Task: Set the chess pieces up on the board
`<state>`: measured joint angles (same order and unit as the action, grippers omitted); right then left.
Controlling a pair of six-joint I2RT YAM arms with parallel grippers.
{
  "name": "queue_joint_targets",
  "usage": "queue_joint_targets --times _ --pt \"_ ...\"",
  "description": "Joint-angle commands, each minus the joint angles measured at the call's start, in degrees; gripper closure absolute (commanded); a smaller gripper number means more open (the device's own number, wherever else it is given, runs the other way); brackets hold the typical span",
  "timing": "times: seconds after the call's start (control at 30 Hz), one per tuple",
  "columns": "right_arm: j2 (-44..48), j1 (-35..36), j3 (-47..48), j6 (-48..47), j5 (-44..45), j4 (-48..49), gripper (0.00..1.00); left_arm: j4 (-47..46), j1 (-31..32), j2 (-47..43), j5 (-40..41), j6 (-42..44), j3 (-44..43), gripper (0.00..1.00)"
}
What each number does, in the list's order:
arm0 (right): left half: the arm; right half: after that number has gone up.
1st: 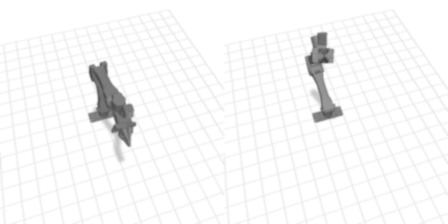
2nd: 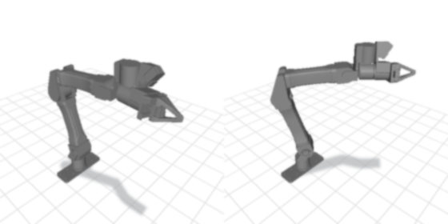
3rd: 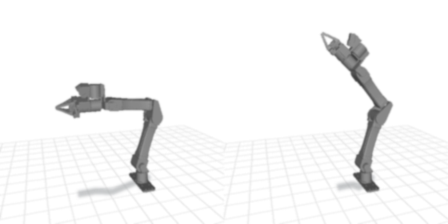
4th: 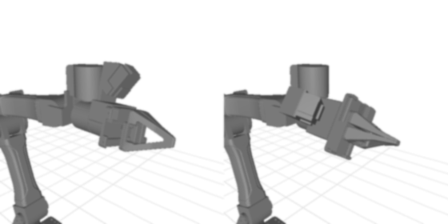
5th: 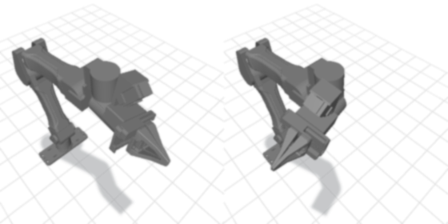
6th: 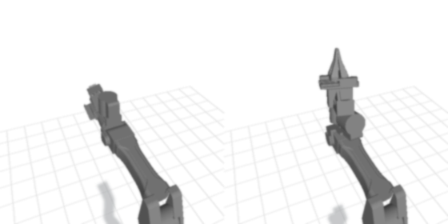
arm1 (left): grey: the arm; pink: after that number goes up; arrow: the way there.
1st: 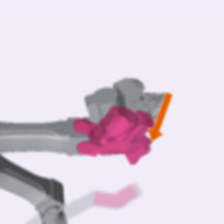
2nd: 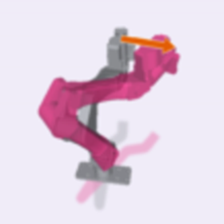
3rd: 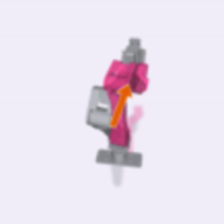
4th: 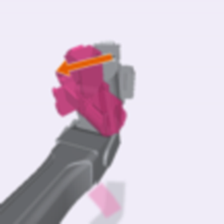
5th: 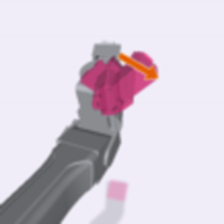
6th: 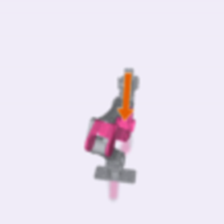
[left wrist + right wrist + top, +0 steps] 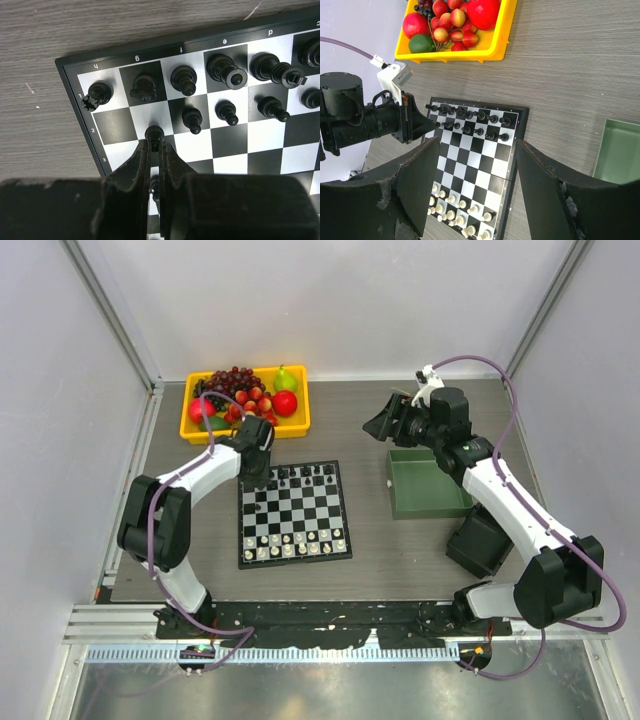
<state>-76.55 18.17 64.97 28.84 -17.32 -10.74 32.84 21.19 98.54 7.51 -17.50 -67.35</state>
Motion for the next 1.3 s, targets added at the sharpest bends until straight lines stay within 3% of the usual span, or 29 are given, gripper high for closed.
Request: queue_joint_targets --times 0.0,0.87,1.27 --pt "-0.1 -0.3 0.5 -0.1 -1.0 2.2 0.31 -1.6 -0.4 0.5 0.4 0.4 -1.6 0.92" --pt "0.0 -0.7 0.3 0.0 -1.5 2.2 0.31 -2.5 -0.6 2.5 1.7 0.3 -1.6 0.91" --pt "-0.2 -0.9 0.3 0.1 -1.8 2.3 0.31 -3.4 -0.6 1.6 0.8 -0.3 -0.9 0.77"
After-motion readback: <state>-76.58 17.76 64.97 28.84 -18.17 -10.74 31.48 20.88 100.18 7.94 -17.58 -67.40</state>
